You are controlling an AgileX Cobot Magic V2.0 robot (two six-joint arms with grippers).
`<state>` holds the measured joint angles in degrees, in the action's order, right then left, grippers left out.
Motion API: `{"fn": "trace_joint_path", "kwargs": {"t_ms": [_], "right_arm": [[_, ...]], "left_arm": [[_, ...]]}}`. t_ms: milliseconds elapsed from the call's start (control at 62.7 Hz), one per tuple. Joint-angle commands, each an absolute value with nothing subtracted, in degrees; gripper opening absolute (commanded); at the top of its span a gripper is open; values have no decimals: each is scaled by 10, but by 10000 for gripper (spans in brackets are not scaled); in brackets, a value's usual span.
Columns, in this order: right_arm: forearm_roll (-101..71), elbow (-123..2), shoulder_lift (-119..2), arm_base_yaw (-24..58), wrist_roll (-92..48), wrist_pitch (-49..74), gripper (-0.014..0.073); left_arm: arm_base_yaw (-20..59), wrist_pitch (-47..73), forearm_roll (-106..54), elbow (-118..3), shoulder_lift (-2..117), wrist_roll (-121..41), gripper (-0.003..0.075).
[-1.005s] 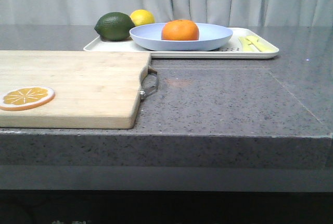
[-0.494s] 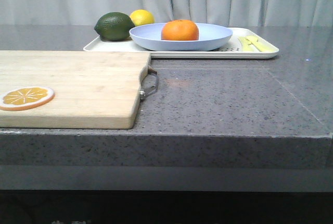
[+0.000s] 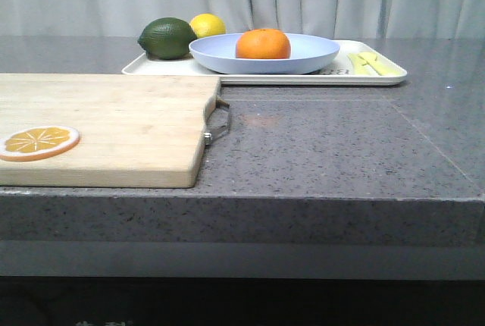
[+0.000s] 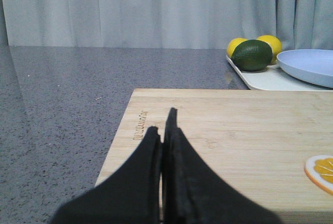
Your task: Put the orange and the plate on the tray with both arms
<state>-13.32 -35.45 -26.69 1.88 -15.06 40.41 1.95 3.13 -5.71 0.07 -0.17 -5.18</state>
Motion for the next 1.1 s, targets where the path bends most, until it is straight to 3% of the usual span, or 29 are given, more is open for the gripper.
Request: {"fn": "trace_joint_path", "kwargs": {"t_ms": [0, 207, 415, 1084], "right_arm": [[-118, -297, -219, 8, -163, 274, -68], [-128, -121, -98, 0, -163, 96, -68], [-129, -15, -7, -7, -163, 37, -68], [-130, 13, 19, 1, -163, 32, -68]], "left_arm": [[18, -17, -62, 3, -13, -47, -18], [18, -17, -62, 3, -13, -47, -18], [18, -17, -62, 3, -13, -47, -18], [18, -17, -62, 3, -13, -47, -18]]}}
